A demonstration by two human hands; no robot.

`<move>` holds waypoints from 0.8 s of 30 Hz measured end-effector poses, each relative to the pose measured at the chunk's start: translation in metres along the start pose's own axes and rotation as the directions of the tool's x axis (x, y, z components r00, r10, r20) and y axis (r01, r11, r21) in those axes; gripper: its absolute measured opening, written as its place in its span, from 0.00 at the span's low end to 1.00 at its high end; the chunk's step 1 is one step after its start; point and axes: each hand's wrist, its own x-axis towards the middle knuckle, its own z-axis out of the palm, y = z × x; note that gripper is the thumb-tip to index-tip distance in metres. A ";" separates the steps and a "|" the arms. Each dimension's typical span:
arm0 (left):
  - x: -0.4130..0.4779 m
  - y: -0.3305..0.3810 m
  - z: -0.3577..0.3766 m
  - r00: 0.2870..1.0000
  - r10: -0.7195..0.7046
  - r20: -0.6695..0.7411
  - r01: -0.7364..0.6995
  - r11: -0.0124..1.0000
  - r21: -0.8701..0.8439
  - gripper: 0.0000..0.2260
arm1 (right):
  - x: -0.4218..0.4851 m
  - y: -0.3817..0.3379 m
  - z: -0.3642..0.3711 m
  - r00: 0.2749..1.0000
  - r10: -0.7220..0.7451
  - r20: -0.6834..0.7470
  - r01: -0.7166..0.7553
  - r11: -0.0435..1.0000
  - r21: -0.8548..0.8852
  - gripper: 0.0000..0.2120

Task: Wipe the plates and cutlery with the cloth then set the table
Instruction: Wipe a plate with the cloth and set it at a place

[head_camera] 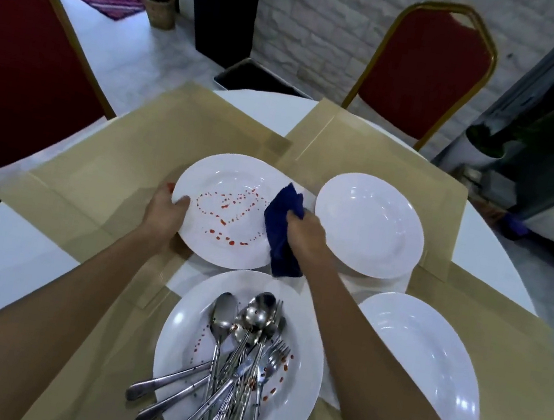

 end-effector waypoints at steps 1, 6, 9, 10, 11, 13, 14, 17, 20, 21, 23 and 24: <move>-0.004 0.007 -0.005 0.999 0.018 0.033 -0.015 0.997 -0.076 0.16 | -0.002 -0.003 0.001 1.000 0.029 -0.013 -0.028 0.996 0.083 0.14; -0.028 0.063 -0.029 0.967 0.117 0.226 -0.030 0.934 -0.356 0.15 | -0.021 -0.040 -0.027 0.996 0.007 -0.086 0.020 0.953 0.303 0.11; -0.056 0.092 -0.040 0.920 0.125 0.372 0.107 0.831 -0.546 0.19 | -0.044 -0.067 -0.058 0.994 -0.060 -0.094 0.089 0.935 0.343 0.08; -0.068 0.098 -0.042 0.911 0.143 0.387 0.113 0.816 -0.566 0.18 | -0.054 -0.075 -0.070 0.991 -0.072 -0.112 0.105 0.942 0.318 0.05; -0.082 0.104 -0.044 0.902 0.171 0.397 0.103 0.807 -0.581 0.17 | -0.065 -0.083 -0.081 0.985 -0.093 -0.146 0.132 0.949 0.286 0.05; -0.110 0.111 -0.047 0.875 0.224 0.429 0.107 0.775 -0.623 0.21 | -0.091 -0.093 -0.101 0.937 -0.171 -0.304 0.223 0.964 0.145 0.10; -0.123 0.114 -0.049 0.862 0.248 0.442 0.109 0.761 -0.640 0.23 | -0.104 -0.097 -0.111 0.887 -0.220 -0.406 0.259 0.965 0.042 0.12; -0.165 0.112 -0.053 0.824 0.311 0.474 0.091 0.753 -0.652 0.30 | -0.147 -0.106 -0.132 0.734 -0.358 -0.577 0.339 0.929 -0.146 0.14; -0.209 0.101 -0.055 0.780 0.352 0.518 0.067 0.775 -0.628 0.33 | -0.193 -0.103 -0.126 0.769 -0.487 -0.415 0.364 0.866 -0.342 0.19; -0.225 0.099 -0.055 0.757 0.375 0.535 0.064 0.772 -0.632 0.31 | -0.206 -0.098 -0.116 0.791 -0.533 -0.299 0.374 0.809 -0.454 0.22; -0.251 0.099 -0.059 0.717 0.433 0.547 0.019 0.772 -0.636 0.26 | -0.235 -0.089 -0.096 0.815 -0.575 -0.068 0.432 0.682 -0.591 0.26; -0.260 0.101 -0.063 0.701 0.464 0.541 -0.032 0.779 -0.626 0.23 | -0.250 -0.085 -0.090 0.803 -0.596 0.018 0.492 0.645 -0.585 0.25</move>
